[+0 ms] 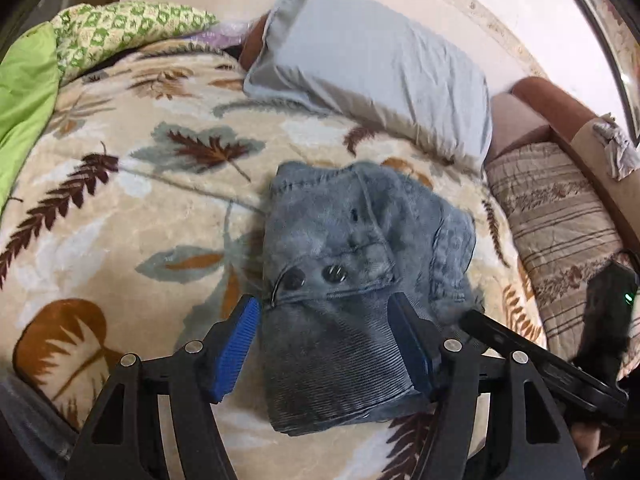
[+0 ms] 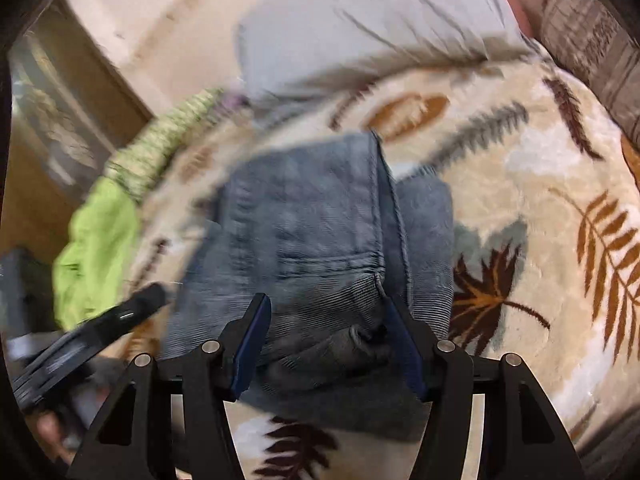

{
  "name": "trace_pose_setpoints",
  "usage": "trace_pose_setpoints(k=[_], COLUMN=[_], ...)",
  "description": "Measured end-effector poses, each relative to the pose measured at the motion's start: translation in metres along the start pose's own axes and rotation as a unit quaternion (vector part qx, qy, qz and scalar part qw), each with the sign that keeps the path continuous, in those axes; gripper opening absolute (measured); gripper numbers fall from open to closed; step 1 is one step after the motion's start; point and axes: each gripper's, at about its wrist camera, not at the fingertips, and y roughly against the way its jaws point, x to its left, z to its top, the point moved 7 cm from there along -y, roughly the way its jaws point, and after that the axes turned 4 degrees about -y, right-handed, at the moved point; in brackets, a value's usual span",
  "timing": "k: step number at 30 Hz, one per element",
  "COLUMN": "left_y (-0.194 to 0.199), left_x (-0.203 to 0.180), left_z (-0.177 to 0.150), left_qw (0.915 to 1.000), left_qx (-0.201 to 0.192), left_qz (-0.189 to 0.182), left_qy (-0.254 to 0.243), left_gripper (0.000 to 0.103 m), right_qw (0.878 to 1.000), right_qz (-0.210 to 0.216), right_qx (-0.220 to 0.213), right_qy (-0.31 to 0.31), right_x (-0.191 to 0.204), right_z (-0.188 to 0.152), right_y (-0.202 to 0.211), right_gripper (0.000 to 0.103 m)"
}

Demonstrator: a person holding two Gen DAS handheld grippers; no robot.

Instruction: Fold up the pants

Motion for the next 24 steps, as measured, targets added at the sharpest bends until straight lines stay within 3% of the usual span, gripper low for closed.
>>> trace_pose_setpoints(k=[1,2,4,12,14,17,19,24], left_y=[-0.004,-0.009,-0.018,-0.035,-0.035,-0.039,-0.038,-0.03], left_x=[-0.001,0.0,0.0,-0.004,-0.004,-0.007,-0.011,-0.02], left_z=[-0.002,-0.003,-0.001,-0.003,-0.005,-0.007,-0.008,-0.012], left_qw=[0.9999,0.9998,0.9996,0.999,0.999,0.9987,0.9988,0.9975], left_qx=[0.01,0.019,0.028,0.038,0.037,0.043,0.039,0.02], left_qz=[0.003,0.006,0.005,0.02,0.02,0.023,0.029,0.055], left_qy=[-0.001,0.0,0.007,0.013,0.015,0.013,0.002,-0.039], left_gripper=[0.066,0.066,0.066,0.069,0.069,0.069,0.069,0.068], right_qw=[1.0,1.0,1.0,0.999,0.999,0.998,0.997,0.995], right_qz=[-0.011,-0.021,-0.003,0.028,0.01,-0.053,-0.065,-0.076], right_qx=[0.001,0.006,0.001,-0.034,-0.045,0.009,0.022,-0.008], right_qy=[-0.005,-0.004,-0.01,-0.016,0.011,0.027,0.032,0.063], right_x=[-0.003,-0.006,-0.006,0.001,0.009,-0.007,-0.01,0.003], right_z=[0.0,-0.001,-0.001,-0.01,-0.018,-0.035,-0.042,-0.042], right_y=[-0.004,-0.006,0.004,0.057,0.065,0.025,0.015,0.027], right_gripper=[0.019,0.012,0.007,0.005,0.005,0.005,0.005,0.009])
